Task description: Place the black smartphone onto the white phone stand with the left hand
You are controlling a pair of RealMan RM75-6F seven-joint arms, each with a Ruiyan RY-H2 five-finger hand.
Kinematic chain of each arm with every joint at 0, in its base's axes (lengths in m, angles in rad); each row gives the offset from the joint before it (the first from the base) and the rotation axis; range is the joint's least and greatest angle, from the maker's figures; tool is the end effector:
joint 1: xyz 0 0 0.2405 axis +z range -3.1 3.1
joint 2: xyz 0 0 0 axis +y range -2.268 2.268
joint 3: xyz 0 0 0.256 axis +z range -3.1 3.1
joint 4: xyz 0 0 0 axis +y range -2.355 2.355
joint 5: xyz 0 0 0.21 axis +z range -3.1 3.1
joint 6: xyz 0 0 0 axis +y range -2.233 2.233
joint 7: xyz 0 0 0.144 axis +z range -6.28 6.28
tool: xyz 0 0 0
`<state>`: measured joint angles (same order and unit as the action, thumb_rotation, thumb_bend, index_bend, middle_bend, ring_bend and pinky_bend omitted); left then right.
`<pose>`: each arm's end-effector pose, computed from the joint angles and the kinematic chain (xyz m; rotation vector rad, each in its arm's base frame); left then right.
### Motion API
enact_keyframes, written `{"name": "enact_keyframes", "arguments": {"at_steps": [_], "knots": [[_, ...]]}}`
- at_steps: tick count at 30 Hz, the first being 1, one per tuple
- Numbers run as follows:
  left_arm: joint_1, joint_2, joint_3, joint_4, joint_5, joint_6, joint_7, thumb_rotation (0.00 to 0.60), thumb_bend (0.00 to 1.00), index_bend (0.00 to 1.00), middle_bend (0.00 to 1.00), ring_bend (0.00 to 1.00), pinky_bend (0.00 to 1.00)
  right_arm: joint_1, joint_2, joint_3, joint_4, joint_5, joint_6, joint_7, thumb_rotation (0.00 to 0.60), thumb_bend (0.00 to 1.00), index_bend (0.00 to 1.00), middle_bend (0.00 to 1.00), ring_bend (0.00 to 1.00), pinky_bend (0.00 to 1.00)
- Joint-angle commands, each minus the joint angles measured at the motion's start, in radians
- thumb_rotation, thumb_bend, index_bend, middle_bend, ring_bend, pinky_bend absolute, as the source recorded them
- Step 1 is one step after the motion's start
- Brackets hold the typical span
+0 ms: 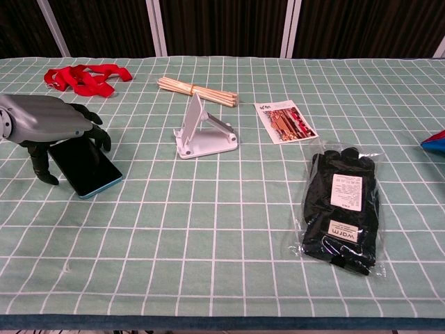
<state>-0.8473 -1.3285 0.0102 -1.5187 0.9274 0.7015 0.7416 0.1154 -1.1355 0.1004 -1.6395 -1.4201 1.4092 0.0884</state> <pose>-0.2081 0.3431 0.0111 -2.1783 -0.5964 -0.2715 -0.3082 -0.2001 0.1523 1.3021 -1.0430 0.9831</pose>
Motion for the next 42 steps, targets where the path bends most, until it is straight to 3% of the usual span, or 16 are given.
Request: {"name": "enact_keyframes", "arguments": {"at_steps": [1, 10, 21, 29, 36, 42], "knots": [[-0.003, -0.003, 0.007, 0.005, 0.003, 0.003, -0.006, 0.600, 0.12, 0.20, 0.23, 0.00, 0.00, 0.000, 0.000, 0.000, 0.000, 0.001, -0.001, 0.000, 0.600, 0.10, 0.00, 0.00, 0.00, 0.15], [-0.010, -0.021, 0.020, 0.028, 0.020, 0.013, -0.047, 0.600, 0.12, 0.17, 0.20, 0.00, 0.00, 0.000, 0.000, 0.000, -0.002, 0.004, -0.002, -0.001, 0.600, 0.10, 0.00, 0.00, 0.00, 0.15], [-0.018, -0.027, 0.040, 0.036, 0.026, 0.019, -0.057, 0.600, 0.14, 0.34, 0.39, 0.00, 0.00, 0.000, 0.001, 0.001, -0.005, 0.005, -0.003, 0.003, 0.600, 0.10, 0.00, 0.00, 0.00, 0.15], [-0.008, -0.031, 0.056, 0.039, 0.044, 0.042, -0.073, 0.600, 0.28, 0.50, 0.56, 0.07, 0.00, -0.001, 0.003, 0.001, -0.007, 0.006, -0.003, 0.007, 0.600, 0.10, 0.00, 0.00, 0.00, 0.15], [0.007, -0.024, 0.056, 0.038, 0.089, 0.069, -0.113, 0.600, 0.39, 0.56, 0.63, 0.11, 0.00, -0.002, 0.003, 0.001, -0.009, 0.006, -0.003, 0.007, 0.600, 0.10, 0.00, 0.00, 0.00, 0.15], [0.013, -0.003, 0.038, 0.019, 0.129, 0.099, -0.150, 0.600, 0.42, 0.58, 0.64, 0.12, 0.00, -0.001, 0.005, 0.000, -0.010, 0.006, -0.005, 0.012, 0.600, 0.10, 0.00, 0.00, 0.00, 0.15]]}}
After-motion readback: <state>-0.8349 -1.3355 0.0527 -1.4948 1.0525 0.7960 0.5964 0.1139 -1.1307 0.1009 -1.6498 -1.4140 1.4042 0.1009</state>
